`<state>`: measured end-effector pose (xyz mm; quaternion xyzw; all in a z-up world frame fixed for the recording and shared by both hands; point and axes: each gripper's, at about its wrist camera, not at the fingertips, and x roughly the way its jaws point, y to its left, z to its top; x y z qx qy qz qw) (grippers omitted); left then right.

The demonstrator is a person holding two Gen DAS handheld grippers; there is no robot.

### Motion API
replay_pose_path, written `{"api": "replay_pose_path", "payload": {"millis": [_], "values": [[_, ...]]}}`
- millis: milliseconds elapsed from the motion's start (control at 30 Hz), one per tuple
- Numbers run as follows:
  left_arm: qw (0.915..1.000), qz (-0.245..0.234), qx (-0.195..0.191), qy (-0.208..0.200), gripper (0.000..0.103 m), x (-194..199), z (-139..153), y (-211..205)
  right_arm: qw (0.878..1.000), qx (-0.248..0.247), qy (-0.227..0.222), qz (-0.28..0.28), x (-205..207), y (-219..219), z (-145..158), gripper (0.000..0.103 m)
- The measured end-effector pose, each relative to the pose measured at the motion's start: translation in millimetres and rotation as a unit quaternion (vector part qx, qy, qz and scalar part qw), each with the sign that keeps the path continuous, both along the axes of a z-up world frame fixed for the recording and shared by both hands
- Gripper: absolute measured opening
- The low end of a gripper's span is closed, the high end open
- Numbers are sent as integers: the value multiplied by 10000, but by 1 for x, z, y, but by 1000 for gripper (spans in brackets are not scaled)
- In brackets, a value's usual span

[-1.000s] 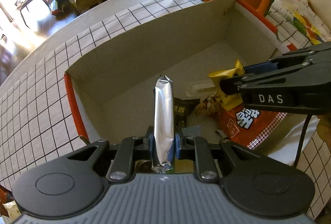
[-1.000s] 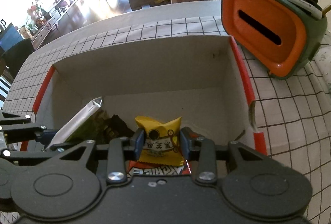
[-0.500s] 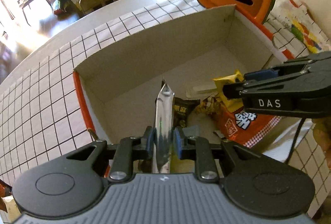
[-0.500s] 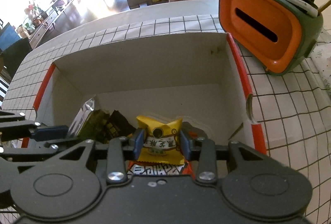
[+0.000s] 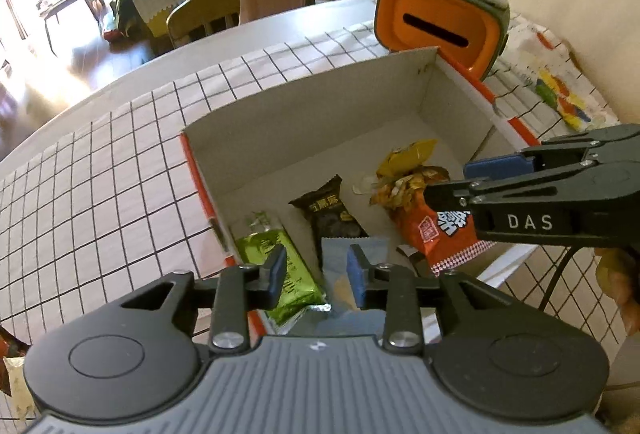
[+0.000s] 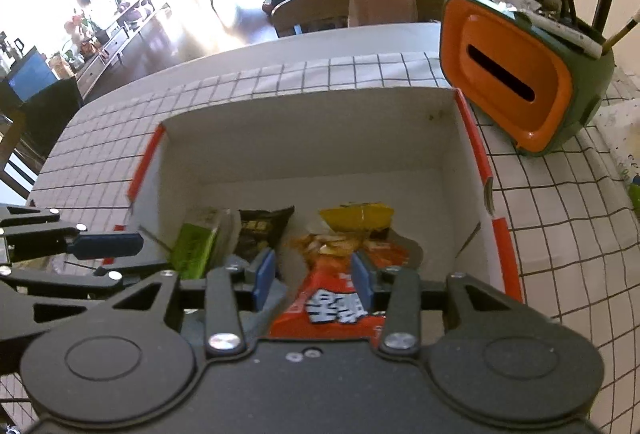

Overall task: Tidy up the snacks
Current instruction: 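Withdraw both tools from the box toward the remaining snacks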

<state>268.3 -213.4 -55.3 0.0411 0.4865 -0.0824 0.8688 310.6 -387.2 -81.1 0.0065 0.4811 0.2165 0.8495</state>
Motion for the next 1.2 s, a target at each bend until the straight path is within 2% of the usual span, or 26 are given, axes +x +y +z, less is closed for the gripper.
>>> {"api": "replay_pose_path", "payload": {"millis": [67, 233, 367, 467, 567, 667, 867, 967, 1067, 1200], "values": [[9999, 3, -77, -102, 44, -7, 6, 7, 10000, 24, -35, 7, -6, 3, 6, 42], [9993, 12, -203, -328, 49, -23, 19, 26, 9997, 103, -197, -26, -20, 13, 21, 47], [9982, 36, -278, -531, 57, -39, 30, 46, 9994, 144, -315, -68, -34, 23, 32, 51], [9972, 61, -345, -658, 59, -51, 38, 63, 9990, 214, -376, -81, -47, 33, 38, 60], [9962, 96, -383, -773, 63, -65, 44, 80, 9986, 236, -461, -41, -60, 46, 43, 63], [9953, 140, -391, -880, 65, -78, 48, 97, 9982, 303, -520, 13, -73, 61, 49, 77], [9932, 310, -369, -1064, 73, -104, 53, 137, 9971, 424, -622, 130, -93, 92, 55, 87], [9917, 450, -281, -1175, 76, -118, 54, 157, 9965, 397, -676, 277, -103, 110, 55, 89], [9893, 602, -227, -1307, 83, -135, 54, 179, 9956, 344, -759, 423, -113, 128, 53, 100], [9880, 729, -157, -1350, 85, -152, 52, 209, 9941, 338, -816, 633, -125, 152, 50, 102]]}}
